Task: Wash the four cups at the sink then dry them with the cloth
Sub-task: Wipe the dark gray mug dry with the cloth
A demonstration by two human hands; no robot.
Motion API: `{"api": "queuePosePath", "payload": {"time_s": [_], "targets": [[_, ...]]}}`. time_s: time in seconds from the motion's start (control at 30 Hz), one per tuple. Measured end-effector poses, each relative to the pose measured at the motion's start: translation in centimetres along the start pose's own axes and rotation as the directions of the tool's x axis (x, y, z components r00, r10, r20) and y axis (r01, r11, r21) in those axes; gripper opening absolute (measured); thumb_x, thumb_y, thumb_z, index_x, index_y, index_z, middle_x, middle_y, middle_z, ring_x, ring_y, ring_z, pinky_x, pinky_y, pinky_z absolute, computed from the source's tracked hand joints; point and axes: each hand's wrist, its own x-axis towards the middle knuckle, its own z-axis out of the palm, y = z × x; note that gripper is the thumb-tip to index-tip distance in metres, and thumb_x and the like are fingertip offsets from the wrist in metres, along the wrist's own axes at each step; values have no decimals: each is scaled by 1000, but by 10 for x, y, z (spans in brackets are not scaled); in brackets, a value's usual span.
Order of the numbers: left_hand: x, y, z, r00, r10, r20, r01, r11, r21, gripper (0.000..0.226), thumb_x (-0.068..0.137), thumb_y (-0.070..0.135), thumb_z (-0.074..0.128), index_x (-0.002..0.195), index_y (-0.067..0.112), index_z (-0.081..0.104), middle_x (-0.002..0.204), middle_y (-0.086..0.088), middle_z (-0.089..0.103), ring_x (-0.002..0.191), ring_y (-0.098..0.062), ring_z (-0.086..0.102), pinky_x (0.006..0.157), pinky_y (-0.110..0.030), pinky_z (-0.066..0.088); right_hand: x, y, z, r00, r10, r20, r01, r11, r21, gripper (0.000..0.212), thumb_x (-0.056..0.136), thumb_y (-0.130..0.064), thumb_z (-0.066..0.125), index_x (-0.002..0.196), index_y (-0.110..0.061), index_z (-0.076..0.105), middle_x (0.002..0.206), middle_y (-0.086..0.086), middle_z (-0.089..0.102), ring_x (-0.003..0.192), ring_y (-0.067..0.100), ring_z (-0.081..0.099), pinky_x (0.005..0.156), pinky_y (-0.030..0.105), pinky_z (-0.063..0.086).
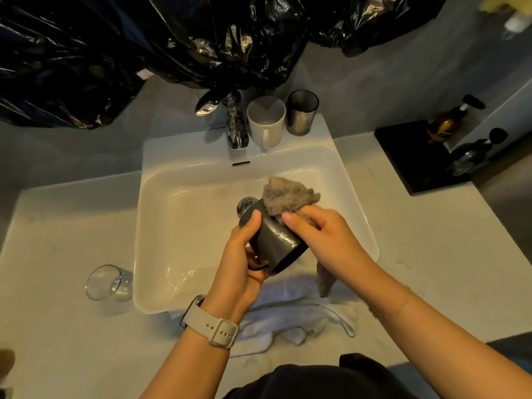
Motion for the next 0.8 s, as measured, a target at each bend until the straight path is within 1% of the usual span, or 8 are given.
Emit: {"api": "queuePosePath", "payload": {"time_s": [0.1, 0.23, 0.33, 0.43, 0.53, 0.6, 0.7, 0.8], "targets": [[2, -5, 3, 988, 153, -6, -153, 988, 39, 31, 91, 37, 59, 115, 19, 66, 110, -11, 73, 102, -26, 69, 77, -42, 61, -30, 13, 9, 979, -205, 4, 199, 947, -252, 20, 89, -35, 56, 83, -21, 68, 84, -12, 59, 83, -1, 54, 71, 15, 42], [-1, -12, 14, 969, 245, 9, -245, 969, 22, 48, 83, 41, 66, 122, 12, 64, 115, -20, 69, 100, -31, 69, 78, -42, 60, -36, 24, 18, 934, -356, -28, 313, 856, -412, 30, 87, -33, 53, 100, -15, 72, 113, 1, 61, 116, 19, 51, 98, 28, 43], [2, -16, 15, 963, 255, -90, -259, 965, -36, 54, 87, 36, 61, 134, 10, 52, 118, -22, 65, 90, -26, 70, 63, -34, 59, -21, 20, 22, 965, -251, -75, 236, 957, -167, 24, 81, -36, 59, 97, -23, 71, 116, -7, 55, 119, 12, 51, 101, 22, 42], [4, -17, 13, 950, 287, -122, -292, 956, -27, 47, 92, 35, 61, 133, 15, 48, 121, -16, 66, 96, -23, 71, 74, -40, 60, -6, 9, 27, 991, -54, -119, 72, 985, 155, 11, 84, -29, 67, 94, -28, 67, 105, -5, 61, 103, 11, 61, 86, 19, 50], [0, -15, 11, 937, 320, -140, -320, 947, 23, 43, 92, 36, 60, 130, 21, 46, 118, -7, 65, 103, -20, 67, 82, -40, 60, 12, 6, 22, 963, 267, -43, -207, 830, 518, 17, 92, -22, 61, 99, -8, 68, 89, 6, 69, 83, 16, 65, 69, 23, 53], [-2, -15, 8, 922, 363, -134, -354, 931, 86, 43, 92, 37, 60, 130, 24, 45, 118, -2, 63, 104, -19, 66, 74, -34, 58, 17, 11, 20, 919, 392, 45, -336, 717, 611, 33, 94, -32, 57, 108, -3, 67, 97, 17, 69, 88, 22, 65, 80, 34, 53], [1, -10, 6, 919, 373, -126, -358, 925, 123, 44, 92, 39, 60, 131, 25, 45, 119, -1, 62, 103, -18, 64, 69, -31, 54, 9, 16, 26, 950, 311, -33, -240, 790, 564, 29, 97, -33, 53, 105, -10, 68, 99, 10, 70, 92, 16, 65, 87, 35, 52], [5, -9, 6, 938, 317, -138, -311, 949, 60, 50, 91, 38, 63, 133, 17, 45, 112, -8, 66, 93, -19, 67, 66, -33, 55, -6, 15, 38, 989, -43, -142, 76, 968, 240, 9, 93, -24, 59, 96, -20, 67, 107, -3, 63, 104, 6, 59, 89, 23, 48]]}}
